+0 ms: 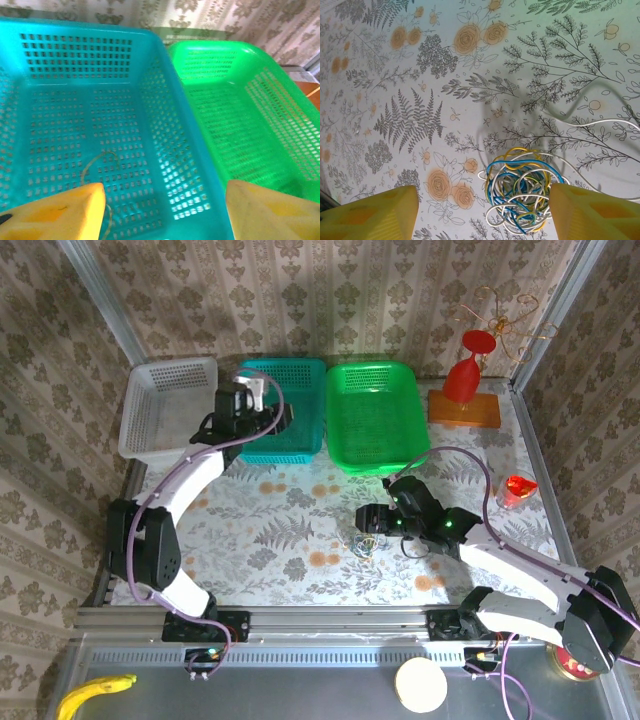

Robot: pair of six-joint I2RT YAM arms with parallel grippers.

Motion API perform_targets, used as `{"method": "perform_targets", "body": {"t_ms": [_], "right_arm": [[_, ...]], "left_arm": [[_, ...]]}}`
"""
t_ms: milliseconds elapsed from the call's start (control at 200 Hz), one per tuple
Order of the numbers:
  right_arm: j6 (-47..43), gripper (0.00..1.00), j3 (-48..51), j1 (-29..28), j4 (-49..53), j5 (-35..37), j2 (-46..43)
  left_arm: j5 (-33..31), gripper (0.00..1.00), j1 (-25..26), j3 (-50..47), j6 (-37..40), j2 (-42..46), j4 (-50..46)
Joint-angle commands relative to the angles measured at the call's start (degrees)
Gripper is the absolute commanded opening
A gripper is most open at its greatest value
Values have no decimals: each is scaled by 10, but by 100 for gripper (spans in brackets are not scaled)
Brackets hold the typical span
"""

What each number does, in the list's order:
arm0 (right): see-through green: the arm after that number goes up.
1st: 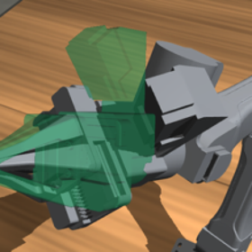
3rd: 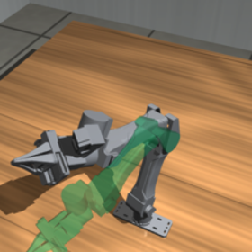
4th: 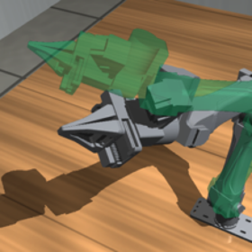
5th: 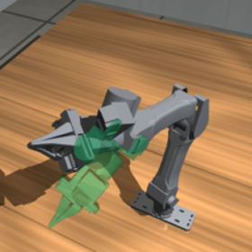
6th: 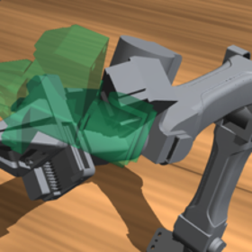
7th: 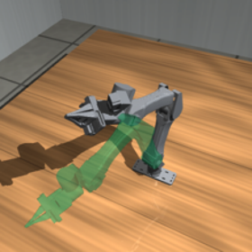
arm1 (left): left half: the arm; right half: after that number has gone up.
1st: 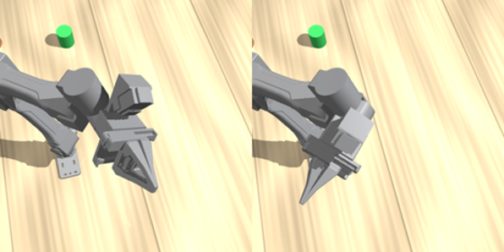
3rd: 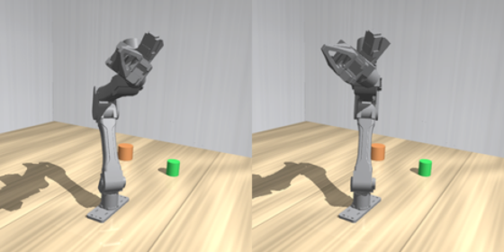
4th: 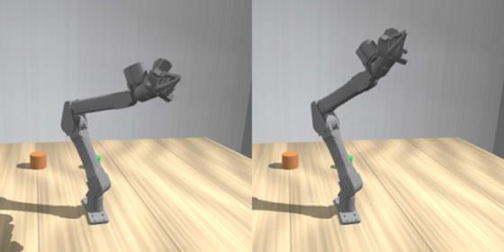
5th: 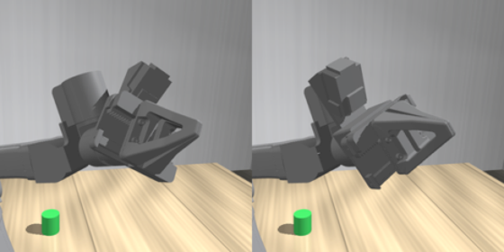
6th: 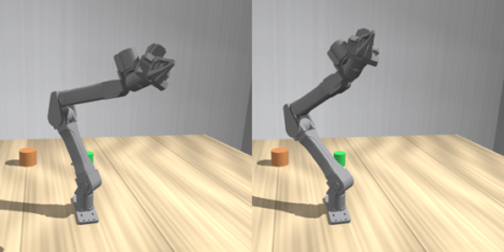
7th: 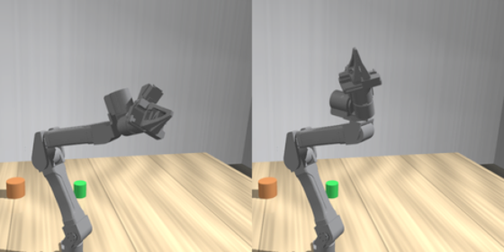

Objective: Untangle the cables

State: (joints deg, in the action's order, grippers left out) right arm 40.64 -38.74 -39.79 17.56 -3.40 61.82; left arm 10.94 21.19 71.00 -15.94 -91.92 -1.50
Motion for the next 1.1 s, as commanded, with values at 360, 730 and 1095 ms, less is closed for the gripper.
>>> {"method": "perform_targets", "body": {"t_ms": [360,730,1095], "right_arm": [[-8,71,43,21,49,14,-63],[-17,72,51,58,82,4,-116],[-21,72,45,67,73,-7,-108]], "left_arm": [[-26,67,94,139,36,-177,-88],[-3,67,109,191,19,-238,-86],[21,67,142,185,7,-225,-59]]}}
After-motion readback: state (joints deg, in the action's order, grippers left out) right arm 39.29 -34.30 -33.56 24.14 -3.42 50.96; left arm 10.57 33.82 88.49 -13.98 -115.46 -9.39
